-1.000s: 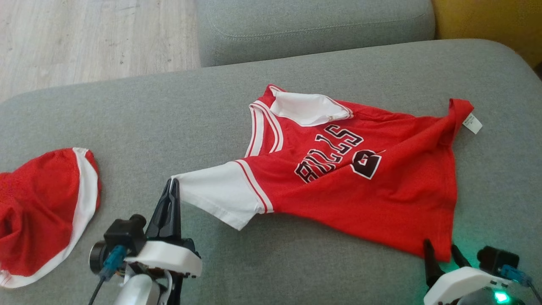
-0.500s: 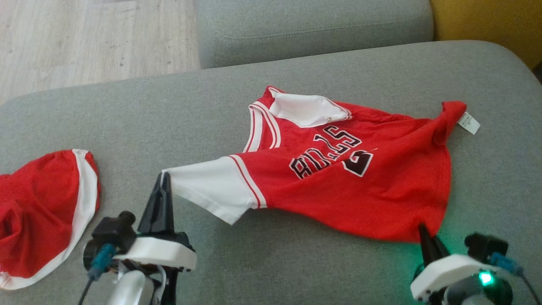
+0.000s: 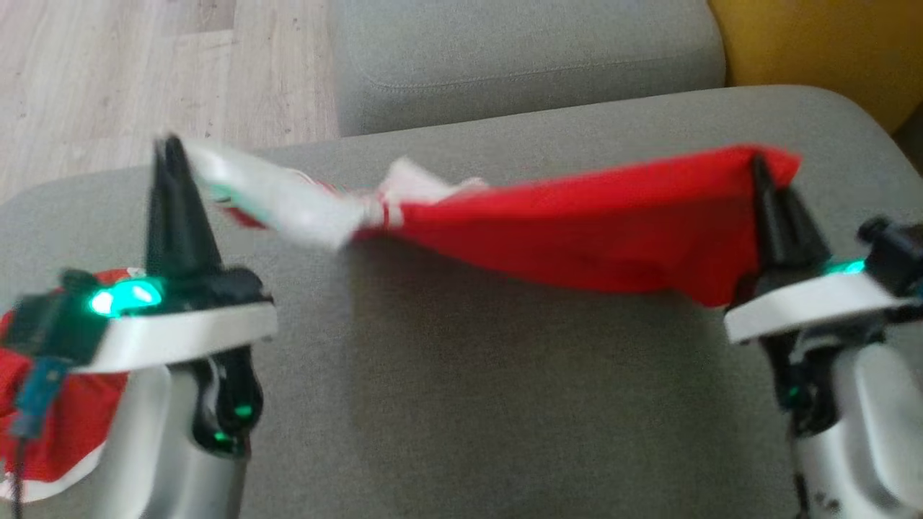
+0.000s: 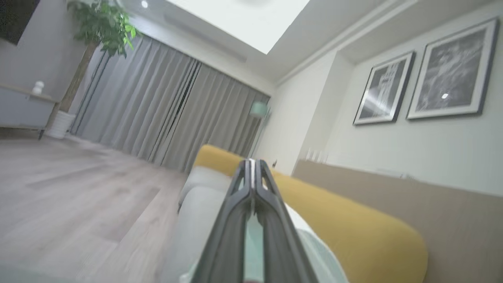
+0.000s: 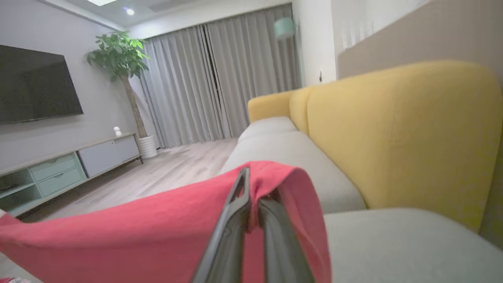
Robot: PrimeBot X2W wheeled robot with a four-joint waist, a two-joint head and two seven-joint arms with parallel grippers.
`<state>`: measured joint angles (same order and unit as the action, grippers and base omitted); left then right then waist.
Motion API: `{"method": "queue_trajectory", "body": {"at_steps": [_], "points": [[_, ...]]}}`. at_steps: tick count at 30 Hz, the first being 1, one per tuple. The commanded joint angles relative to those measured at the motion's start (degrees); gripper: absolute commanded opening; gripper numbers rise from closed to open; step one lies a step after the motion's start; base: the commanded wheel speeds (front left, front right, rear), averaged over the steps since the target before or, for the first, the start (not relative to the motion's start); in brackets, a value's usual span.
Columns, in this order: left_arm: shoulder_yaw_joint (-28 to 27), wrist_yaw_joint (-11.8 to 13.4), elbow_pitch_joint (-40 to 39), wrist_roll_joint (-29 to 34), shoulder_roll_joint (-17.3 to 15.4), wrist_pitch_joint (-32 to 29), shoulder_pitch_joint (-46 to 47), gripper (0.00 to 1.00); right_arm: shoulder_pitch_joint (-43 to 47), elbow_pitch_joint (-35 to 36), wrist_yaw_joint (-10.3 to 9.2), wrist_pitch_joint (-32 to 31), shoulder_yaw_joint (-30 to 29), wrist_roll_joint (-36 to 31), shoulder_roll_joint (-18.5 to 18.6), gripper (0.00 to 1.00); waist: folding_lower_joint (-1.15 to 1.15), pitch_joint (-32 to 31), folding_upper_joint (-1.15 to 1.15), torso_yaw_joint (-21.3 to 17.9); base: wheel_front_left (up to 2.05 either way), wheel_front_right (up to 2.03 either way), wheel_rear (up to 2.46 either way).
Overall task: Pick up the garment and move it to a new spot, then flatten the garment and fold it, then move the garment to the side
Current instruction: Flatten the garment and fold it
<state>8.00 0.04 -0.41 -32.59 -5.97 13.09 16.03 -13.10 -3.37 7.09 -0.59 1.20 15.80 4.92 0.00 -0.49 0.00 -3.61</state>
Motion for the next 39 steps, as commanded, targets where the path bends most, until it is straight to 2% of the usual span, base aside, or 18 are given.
{"method": "queue_trajectory", "body": {"at_steps": [1, 5, 14, 17, 21, 25, 30, 35, 39], "points": [[-2.6, 0.5, -3.7, -0.6, -0.6, -0.3, 3.1, 0.00, -3.0, 3.3, 0.40, -0.8, 1.3, -0.3, 1.0, 0.00, 0.00, -0.4, 0.00, 0.1, 0.00, 0.00, 0.00], [-3.5, 1.8, -11.5, -2.6, -0.7, -3.6, 3.4, 0.00, -4.2, 9.0, 0.40, -4.4, 0.8, 0.0, 2.6, 0.00, 0.00, -1.3, 0.00, 0.2, 0.00, 0.00, 0.00], [-4.6, 6.6, -28.8, -6.6, -1.6, -13.8, 5.7, 0.00, -3.6, 24.1, 0.40, -14.5, -3.2, 2.8, 1.7, 0.00, 0.00, -1.2, 0.00, -0.2, 0.00, 0.00, 0.00], [-5.1, 8.0, -30.3, -6.8, -2.9, -17.4, 8.9, 0.00, -4.3, 27.1, 0.40, -18.4, -4.0, 4.0, 0.8, 0.00, 0.00, 0.2, 0.00, -0.7, 0.00, 0.00, 0.00], [-5.2, 8.3, -27.0, -6.6, -4.5, -20.0, 13.9, 0.00, -7.1, 26.7, 0.40, -21.5, -2.8, 3.6, 1.6, 0.00, 0.00, 3.1, 0.00, -1.4, 0.00, 0.00, 0.00], [-5.6, 7.1, -16.6, -6.8, -6.8, -22.1, 25.1, 0.00, -16.5, 19.6, 0.40, -23.3, -0.2, 4.8, 3.0, 0.00, 0.00, 10.4, 0.00, -2.2, 0.00, 0.00, 0.00], [-4.0, 1.8, 3.6, -3.4, -10.7, -20.0, 45.2, 0.00, -37.1, 0.8, 0.40, -20.0, 3.5, 4.0, 5.4, 0.00, 0.00, 20.3, 0.00, -3.0, 0.00, 0.00, 0.00], [-3.8, -1.0, 21.6, 0.1, -11.9, -12.2, 64.5, 0.00, -57.7, -18.7, 0.40, -8.2, 4.9, 0.6, 5.8, 0.00, 0.00, 25.3, 0.00, -2.9, 0.00, 0.00, 0.00], [-3.4, -3.1, 30.7, 1.0, -11.1, -6.0, 73.5, 0.00, -67.2, -30.5, 0.40, 2.7, 4.8, -2.5, 5.4, 0.00, 0.00, 25.7, 0.00, -2.0, 0.00, 0.00, 0.00]]}}
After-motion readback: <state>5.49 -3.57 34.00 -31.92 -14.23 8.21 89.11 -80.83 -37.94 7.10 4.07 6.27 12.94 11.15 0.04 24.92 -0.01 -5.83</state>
